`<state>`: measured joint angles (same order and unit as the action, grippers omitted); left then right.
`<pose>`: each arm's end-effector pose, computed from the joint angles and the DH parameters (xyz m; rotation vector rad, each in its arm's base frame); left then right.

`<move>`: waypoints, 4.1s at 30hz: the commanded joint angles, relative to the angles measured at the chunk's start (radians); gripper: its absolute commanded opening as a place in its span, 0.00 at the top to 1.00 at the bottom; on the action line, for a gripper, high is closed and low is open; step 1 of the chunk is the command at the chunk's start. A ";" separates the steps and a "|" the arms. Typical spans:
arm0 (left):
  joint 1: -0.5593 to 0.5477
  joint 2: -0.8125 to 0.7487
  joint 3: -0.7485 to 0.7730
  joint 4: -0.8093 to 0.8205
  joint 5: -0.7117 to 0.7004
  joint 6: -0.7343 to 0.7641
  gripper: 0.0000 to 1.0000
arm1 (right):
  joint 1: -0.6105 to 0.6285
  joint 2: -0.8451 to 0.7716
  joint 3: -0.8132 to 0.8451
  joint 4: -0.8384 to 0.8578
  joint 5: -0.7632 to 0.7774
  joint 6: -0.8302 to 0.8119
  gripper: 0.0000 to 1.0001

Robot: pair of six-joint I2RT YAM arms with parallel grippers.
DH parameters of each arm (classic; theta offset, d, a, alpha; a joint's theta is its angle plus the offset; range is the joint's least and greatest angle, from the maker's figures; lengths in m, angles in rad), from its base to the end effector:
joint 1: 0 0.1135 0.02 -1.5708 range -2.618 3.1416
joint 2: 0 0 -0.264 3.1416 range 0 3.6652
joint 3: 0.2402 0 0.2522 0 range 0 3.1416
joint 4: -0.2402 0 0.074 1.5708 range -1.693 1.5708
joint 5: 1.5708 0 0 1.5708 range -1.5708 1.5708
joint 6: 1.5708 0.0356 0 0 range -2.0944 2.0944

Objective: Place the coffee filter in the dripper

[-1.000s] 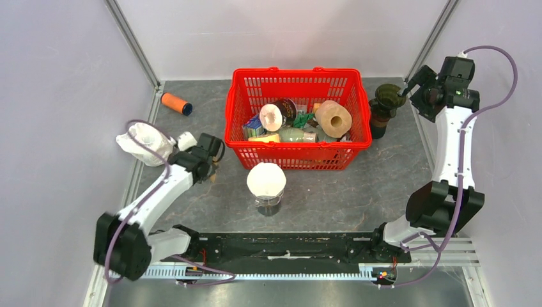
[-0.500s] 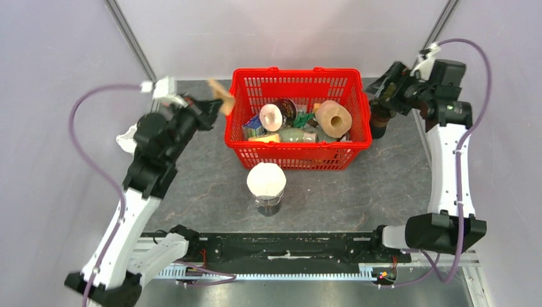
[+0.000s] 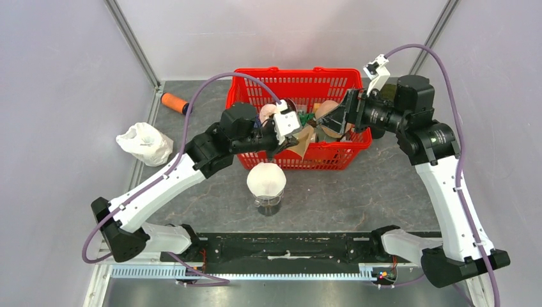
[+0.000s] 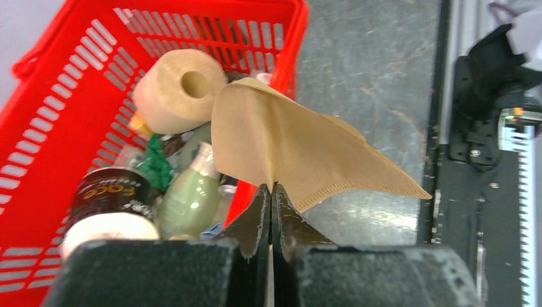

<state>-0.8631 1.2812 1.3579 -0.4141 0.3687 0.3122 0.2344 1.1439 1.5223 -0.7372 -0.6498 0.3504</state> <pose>0.1758 -0.2252 0.4096 1.2850 1.4679 -0.7200 0.2012 0.0702 0.4641 -0.3385 1.9565 1.0099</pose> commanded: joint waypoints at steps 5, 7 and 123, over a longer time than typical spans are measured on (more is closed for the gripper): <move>-0.097 0.079 0.104 0.006 -0.298 0.097 0.98 | 0.133 0.061 0.100 -0.106 0.313 0.083 0.05; -0.111 0.102 0.114 0.014 -0.362 0.096 0.98 | 0.169 0.078 0.111 -0.118 0.313 0.093 0.06; 0.278 -0.030 -0.305 0.906 0.572 -0.837 0.98 | 0.259 -0.344 -0.452 0.239 0.388 -0.030 0.03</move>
<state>-0.5846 1.2881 1.0241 0.4896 0.9287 -0.5709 0.4919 0.8066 1.0531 -0.5205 -0.2054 0.3470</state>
